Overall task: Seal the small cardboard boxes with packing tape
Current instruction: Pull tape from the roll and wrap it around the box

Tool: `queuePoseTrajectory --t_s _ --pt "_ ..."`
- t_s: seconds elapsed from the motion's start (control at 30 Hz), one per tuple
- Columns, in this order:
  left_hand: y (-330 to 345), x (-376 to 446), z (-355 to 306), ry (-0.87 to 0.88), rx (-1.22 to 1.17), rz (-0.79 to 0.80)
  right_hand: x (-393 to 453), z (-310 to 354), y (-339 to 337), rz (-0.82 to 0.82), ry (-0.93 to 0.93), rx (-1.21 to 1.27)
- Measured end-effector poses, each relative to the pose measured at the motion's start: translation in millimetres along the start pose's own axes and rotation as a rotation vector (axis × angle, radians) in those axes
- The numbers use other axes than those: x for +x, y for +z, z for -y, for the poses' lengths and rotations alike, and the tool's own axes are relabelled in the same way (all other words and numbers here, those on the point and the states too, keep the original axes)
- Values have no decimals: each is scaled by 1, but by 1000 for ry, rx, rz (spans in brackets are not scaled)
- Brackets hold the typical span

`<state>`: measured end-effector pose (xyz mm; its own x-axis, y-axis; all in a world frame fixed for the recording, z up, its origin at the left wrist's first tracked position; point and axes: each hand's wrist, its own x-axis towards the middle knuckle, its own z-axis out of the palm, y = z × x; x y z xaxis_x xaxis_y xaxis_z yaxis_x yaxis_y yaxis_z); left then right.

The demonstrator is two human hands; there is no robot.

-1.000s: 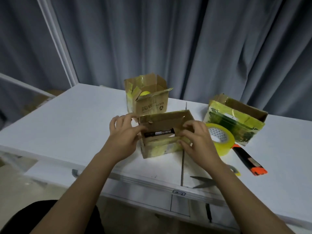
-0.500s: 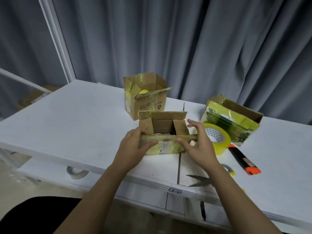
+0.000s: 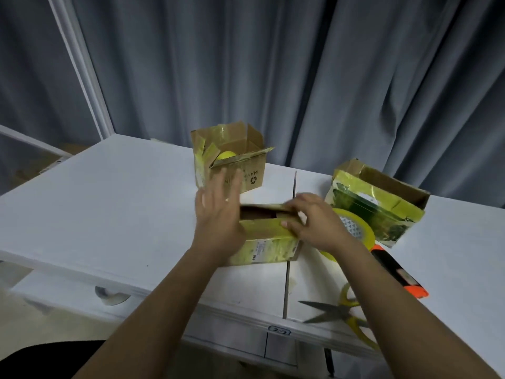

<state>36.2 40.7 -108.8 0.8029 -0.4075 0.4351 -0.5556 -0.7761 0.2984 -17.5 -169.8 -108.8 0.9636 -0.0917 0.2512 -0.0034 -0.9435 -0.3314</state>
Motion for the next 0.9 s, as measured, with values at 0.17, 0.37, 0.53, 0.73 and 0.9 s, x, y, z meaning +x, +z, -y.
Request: queuePoseTrajectory --t_s 0.17,0.37,0.53,0.73,0.9 --pt "27 4 -17 113 71 220 -18 0 17 -97 -55 -2" --pt "42 -1 -11 122 206 354 -36 -11 15 -134 227 448" --pt "42 3 -17 108 275 383 -51 -48 18 134 472 -218" --pt "37 1 -17 94 190 428 -60 -49 4 8 417 -161" --pt "29 -1 -25 81 342 421 -95 -31 -15 -227 298 137"
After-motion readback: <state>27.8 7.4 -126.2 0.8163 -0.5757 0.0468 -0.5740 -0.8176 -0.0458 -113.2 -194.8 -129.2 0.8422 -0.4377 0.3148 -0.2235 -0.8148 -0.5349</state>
